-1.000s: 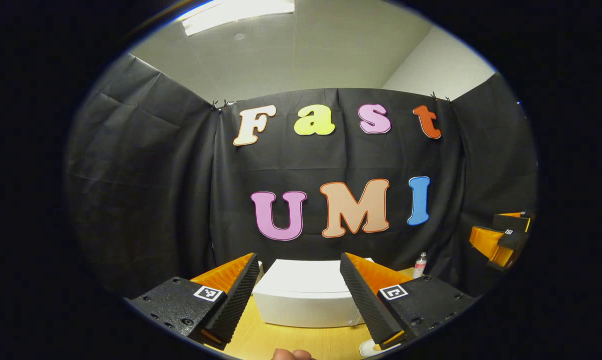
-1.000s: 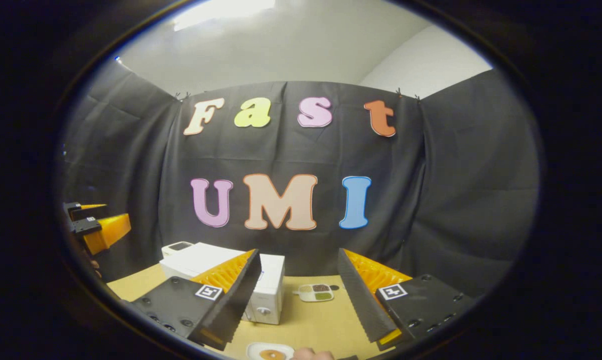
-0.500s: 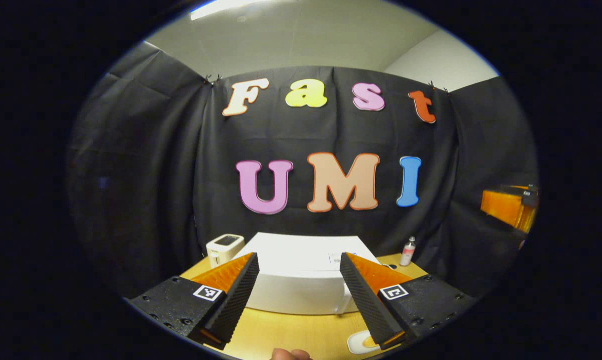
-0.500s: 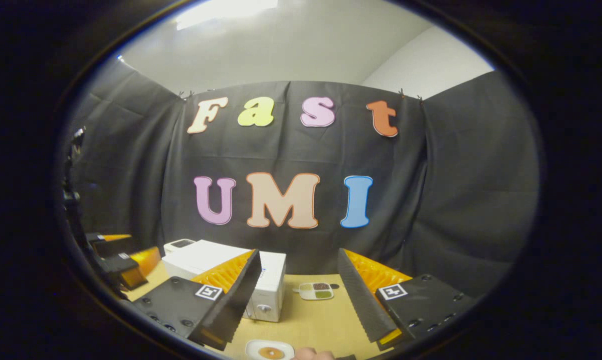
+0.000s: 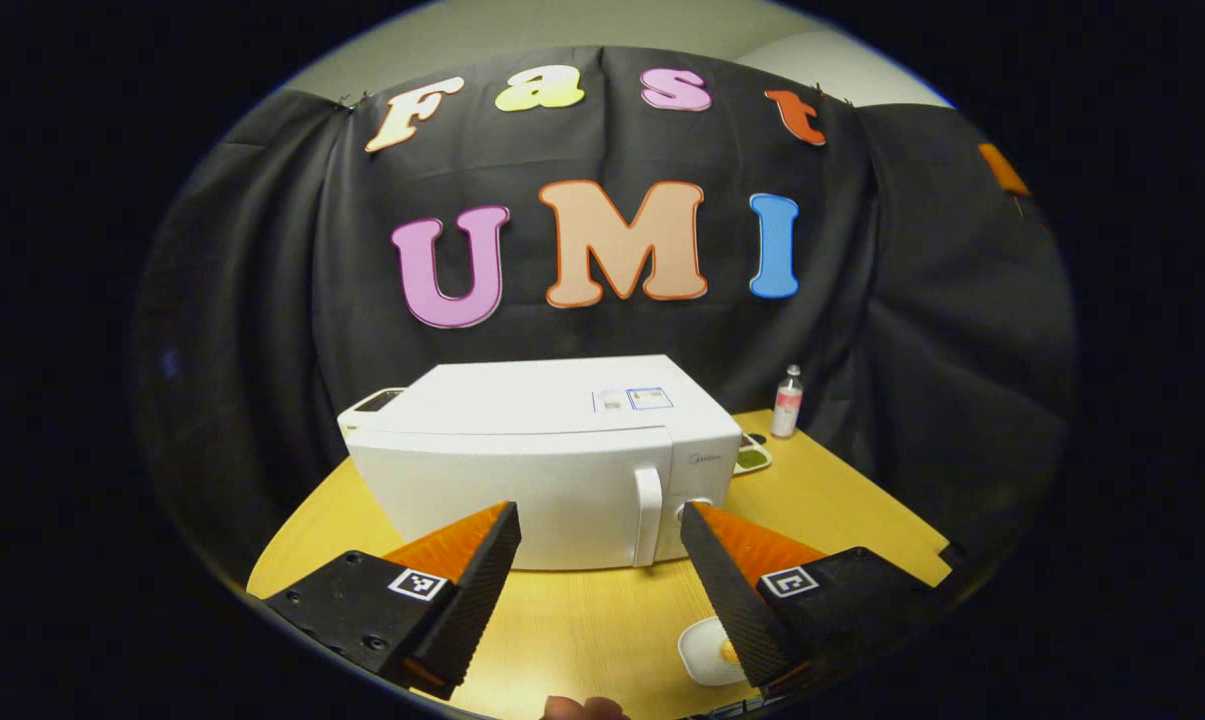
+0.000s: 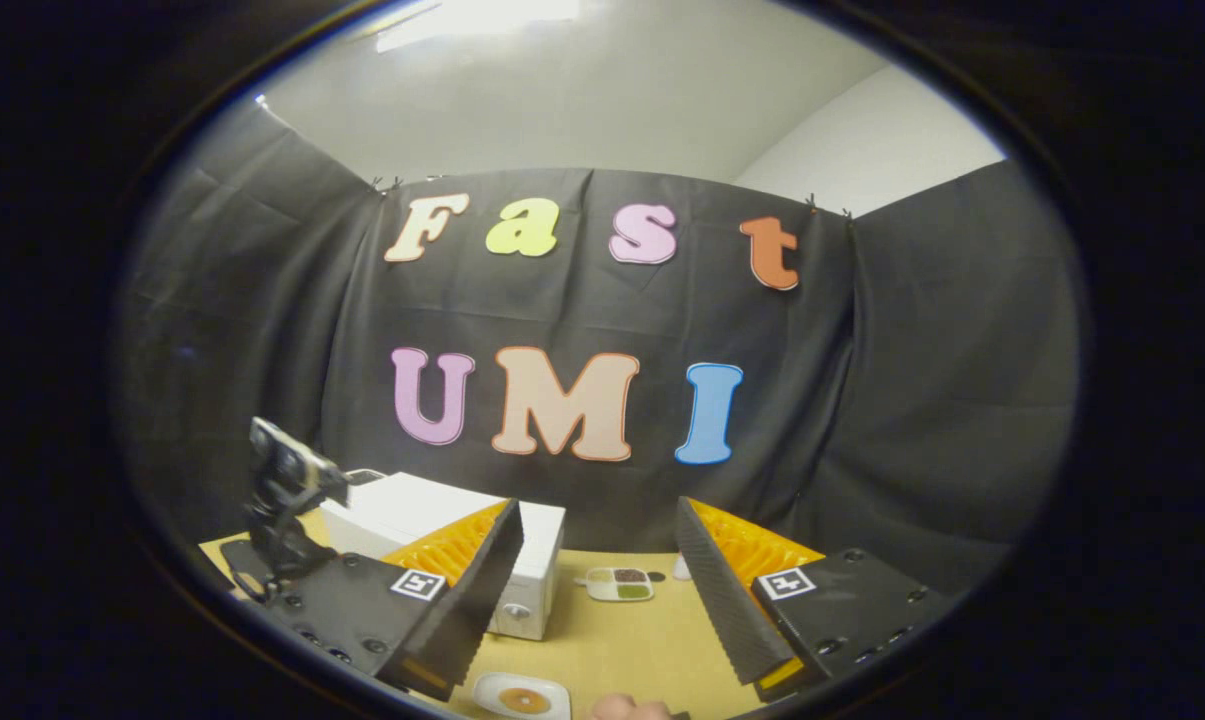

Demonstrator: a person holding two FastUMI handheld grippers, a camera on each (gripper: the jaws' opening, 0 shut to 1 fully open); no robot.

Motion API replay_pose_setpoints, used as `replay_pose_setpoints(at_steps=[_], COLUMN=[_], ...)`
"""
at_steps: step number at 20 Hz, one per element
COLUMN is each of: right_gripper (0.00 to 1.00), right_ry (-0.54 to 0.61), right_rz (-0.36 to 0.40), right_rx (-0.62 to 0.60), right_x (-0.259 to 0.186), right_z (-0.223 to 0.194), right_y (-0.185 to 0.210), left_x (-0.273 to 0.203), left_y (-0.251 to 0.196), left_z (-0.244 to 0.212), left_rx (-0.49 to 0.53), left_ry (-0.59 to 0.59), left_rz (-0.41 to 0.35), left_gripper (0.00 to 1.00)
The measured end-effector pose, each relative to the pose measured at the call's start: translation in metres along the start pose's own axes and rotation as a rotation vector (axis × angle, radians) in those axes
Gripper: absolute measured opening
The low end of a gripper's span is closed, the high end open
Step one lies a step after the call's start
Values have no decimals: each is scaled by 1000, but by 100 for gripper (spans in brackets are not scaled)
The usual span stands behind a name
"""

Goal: Open the microwave oven with the left hand, put the food in, and close the microwave oven.

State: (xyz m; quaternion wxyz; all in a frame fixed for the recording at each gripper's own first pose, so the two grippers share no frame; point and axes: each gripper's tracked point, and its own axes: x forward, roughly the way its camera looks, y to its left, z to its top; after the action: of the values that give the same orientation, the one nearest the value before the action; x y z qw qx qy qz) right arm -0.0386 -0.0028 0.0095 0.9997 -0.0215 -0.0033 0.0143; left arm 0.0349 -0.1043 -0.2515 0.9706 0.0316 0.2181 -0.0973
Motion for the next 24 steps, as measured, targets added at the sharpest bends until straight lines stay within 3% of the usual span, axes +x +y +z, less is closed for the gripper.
replay_pose_setpoints(at_steps=[13, 18, 24], right_gripper=[97, 97, 97], right_ry=[45, 64, 91], right_rz=[-80, -112, -144], right_rx=[-63, -79, -108], right_x=[-17, -23, -30], right_z=[-11, -13, -19], right_y=[-27, -37, -50], left_x=[91, 113, 124], left_y=[-39, -40, -42], left_z=[-69, -73, -74], left_rx=[48, 86, 36], left_ry=[200, 205, 206], left_rz=[-57, -45, -33], left_gripper=[98, 97, 97])
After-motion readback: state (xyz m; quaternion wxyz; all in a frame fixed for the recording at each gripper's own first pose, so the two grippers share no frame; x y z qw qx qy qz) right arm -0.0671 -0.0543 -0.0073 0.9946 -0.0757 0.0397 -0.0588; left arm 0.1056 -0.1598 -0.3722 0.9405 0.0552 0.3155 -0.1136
